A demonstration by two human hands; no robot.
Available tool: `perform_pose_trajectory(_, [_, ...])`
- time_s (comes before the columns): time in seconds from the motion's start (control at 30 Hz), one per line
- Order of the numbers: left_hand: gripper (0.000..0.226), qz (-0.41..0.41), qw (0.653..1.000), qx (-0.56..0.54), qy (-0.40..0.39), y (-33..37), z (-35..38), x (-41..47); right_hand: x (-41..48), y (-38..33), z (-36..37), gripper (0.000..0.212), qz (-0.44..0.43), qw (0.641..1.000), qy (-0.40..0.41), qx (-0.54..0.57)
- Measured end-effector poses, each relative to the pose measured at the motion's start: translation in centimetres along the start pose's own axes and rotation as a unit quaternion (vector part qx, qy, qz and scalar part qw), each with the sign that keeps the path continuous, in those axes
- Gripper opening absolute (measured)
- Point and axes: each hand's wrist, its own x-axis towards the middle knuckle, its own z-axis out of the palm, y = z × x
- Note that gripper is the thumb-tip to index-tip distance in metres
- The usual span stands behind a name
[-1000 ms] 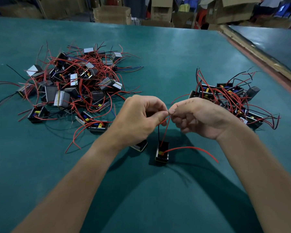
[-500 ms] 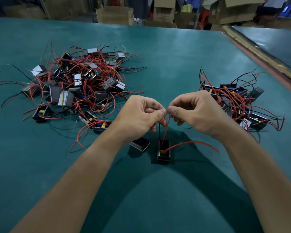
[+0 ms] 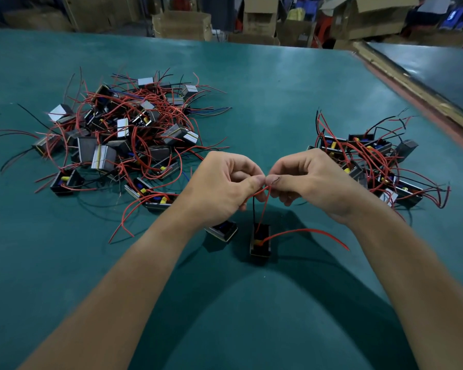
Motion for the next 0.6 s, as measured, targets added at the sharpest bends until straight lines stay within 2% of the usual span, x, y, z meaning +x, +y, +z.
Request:
perform_pose_trajectory(0.17, [0.014, 0.047, 0.999, 0.027, -0.002, 0.1, 0.2, -0.2, 0.0, -0.4, 0.1, 0.04, 0.13, 0.978, -0.069, 0.148])
perform_pose_trajectory(0.27, [0.015, 0.046, 0.998, 0.029, 0.007, 0.3, 0.3, -0.2, -0.1, -0.5, 0.1, 0.044, 0.141, 0.973, -0.092, 0.158])
perform_pose_trajectory(0.43, [0.018, -0.011, 0.999, 0.0, 0.036, 0.3, 0.1, 0.1, 0.0, 0.0, 0.1, 0.014, 0.046, 0.995, -0.031, 0.083])
perform_pose_trajectory(0.6, [0.016, -0.056, 0.997, -0.05, 0.025, 0.4, 0.0, 0.2, 0.3, 0.6, 0.4, 0.023, -0.093, 0.994, 0.04, -0.05])
